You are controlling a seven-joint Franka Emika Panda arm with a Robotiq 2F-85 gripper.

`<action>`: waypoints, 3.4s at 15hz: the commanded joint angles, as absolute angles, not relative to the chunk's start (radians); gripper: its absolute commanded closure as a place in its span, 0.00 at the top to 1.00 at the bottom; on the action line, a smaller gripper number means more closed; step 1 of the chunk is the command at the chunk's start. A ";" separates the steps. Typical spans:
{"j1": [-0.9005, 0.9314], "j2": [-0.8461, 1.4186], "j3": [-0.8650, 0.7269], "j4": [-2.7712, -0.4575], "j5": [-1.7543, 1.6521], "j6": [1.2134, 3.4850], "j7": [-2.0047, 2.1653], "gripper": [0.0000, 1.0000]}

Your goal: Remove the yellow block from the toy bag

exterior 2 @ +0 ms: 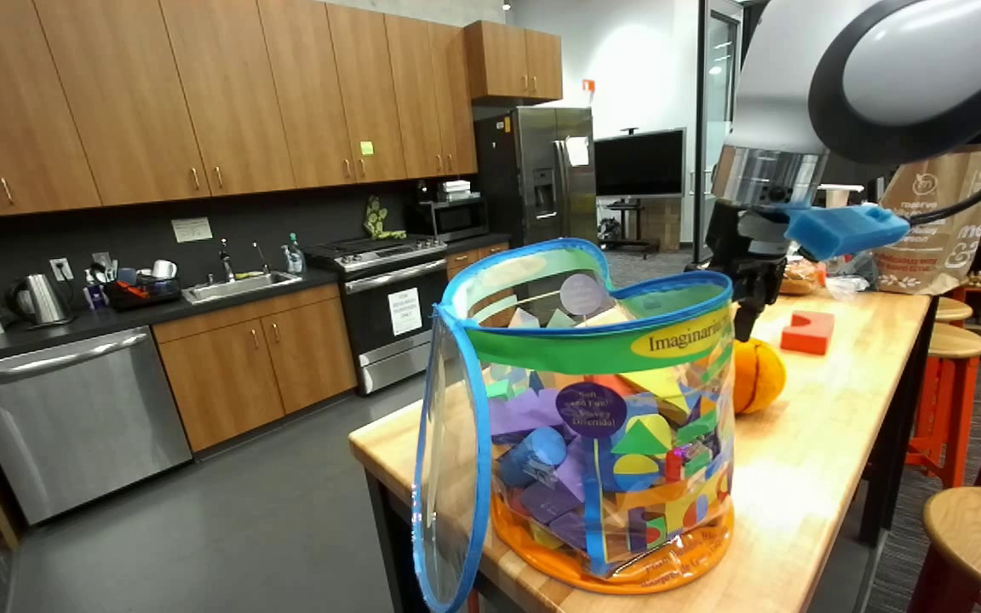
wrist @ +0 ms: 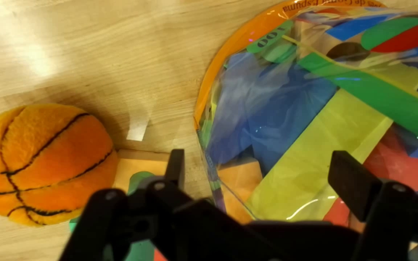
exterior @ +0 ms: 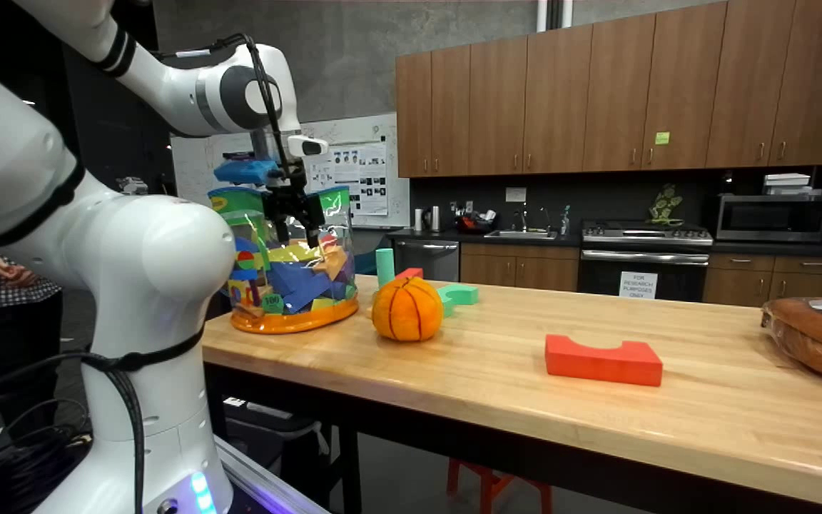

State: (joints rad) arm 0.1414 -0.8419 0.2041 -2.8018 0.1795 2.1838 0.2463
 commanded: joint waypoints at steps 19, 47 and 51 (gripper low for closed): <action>0.096 -0.893 0.210 -2.432 -0.052 1.980 0.134 1.00; 0.076 -0.646 0.276 -2.091 -0.115 1.978 0.118 1.00; 0.093 -0.460 0.340 -1.890 -0.127 1.926 0.120 1.00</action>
